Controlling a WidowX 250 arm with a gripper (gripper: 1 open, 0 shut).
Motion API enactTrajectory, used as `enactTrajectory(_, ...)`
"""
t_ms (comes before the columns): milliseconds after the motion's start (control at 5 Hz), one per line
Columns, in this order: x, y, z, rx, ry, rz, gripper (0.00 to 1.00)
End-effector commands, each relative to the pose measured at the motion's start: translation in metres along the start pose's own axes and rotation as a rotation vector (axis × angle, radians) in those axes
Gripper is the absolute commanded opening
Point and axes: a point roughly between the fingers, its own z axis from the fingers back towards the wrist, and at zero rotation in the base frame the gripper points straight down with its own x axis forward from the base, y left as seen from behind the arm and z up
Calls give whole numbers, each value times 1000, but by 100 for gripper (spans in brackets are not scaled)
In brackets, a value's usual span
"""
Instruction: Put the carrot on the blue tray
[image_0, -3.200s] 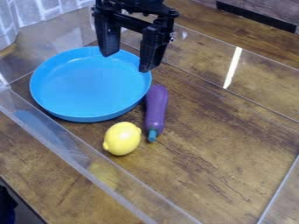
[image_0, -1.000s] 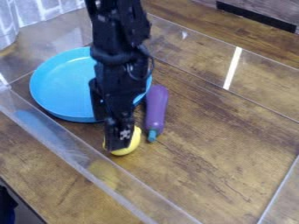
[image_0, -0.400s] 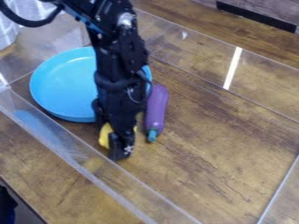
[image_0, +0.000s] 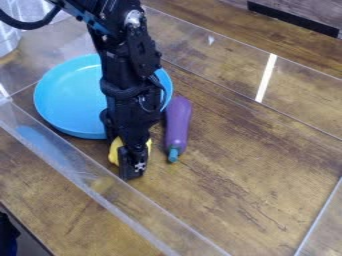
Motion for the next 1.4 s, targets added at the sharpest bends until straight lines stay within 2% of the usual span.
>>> enactTrajectory(0,7,9,2,14,-20,47,0)
enactTrajectory(400,19,10,1,1,-19,95,0)
enactTrajectory(600,21,8,1,-6,-11,170,0)
enactTrajectory(1200,17,14,24,26,-1,287,0)
